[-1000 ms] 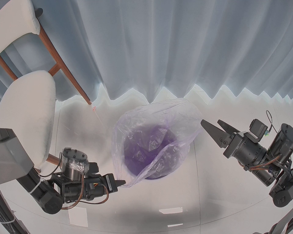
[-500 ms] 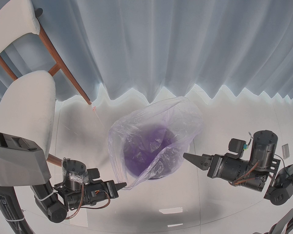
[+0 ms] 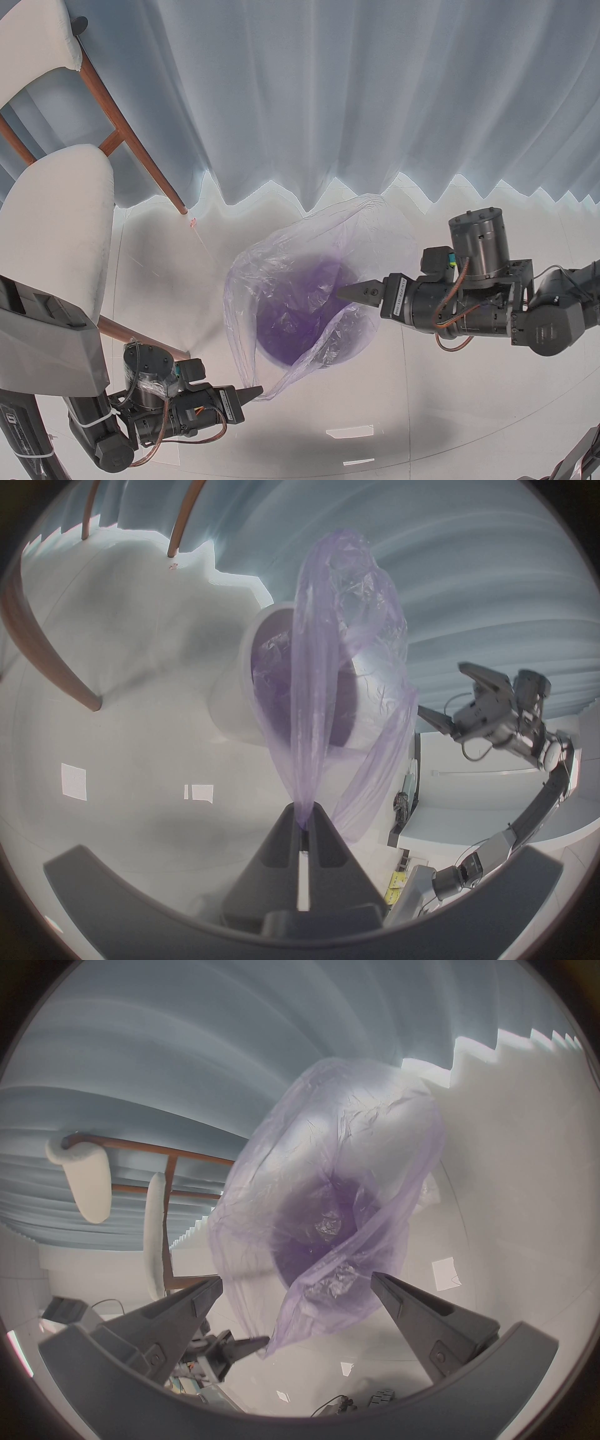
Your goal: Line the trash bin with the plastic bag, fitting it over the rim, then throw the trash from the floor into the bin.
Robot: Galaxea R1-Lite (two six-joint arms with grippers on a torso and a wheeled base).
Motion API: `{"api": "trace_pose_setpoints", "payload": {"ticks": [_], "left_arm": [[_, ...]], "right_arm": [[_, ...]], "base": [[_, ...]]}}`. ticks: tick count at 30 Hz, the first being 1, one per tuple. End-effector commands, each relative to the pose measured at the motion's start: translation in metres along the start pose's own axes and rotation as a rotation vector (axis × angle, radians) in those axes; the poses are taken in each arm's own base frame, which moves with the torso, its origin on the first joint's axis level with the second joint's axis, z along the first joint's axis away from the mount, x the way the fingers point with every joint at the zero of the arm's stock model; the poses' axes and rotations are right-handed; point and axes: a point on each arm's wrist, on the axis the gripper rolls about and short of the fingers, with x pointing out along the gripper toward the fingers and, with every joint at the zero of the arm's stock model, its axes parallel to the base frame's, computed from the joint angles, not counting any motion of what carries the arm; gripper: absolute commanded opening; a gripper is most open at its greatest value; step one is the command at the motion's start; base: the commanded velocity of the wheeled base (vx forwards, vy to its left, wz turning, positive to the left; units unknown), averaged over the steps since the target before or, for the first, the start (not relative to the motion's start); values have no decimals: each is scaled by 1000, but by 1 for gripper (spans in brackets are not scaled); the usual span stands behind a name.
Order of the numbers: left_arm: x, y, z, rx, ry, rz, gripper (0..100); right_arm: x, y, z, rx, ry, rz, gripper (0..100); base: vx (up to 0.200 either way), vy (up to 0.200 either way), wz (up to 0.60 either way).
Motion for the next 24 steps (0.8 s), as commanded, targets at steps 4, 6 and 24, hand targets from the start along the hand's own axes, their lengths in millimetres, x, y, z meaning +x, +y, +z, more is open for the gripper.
{"api": "trace_pose_setpoints", "payload": {"ticks": [4, 6, 24], "left_arm": [[-8, -5, -14, 16, 48, 6, 0], [-9, -5, -15, 26, 53, 8, 0], [2, 19, -29, 52, 114, 119, 0]], "right_arm": [[36, -10, 3, 34, 39, -44, 100], [35, -13, 4, 40, 35, -52, 100], [9, -41, -31, 15, 117, -123, 0]], "base": [[0, 0, 0], [0, 0, 0], [0, 0, 0]]}}
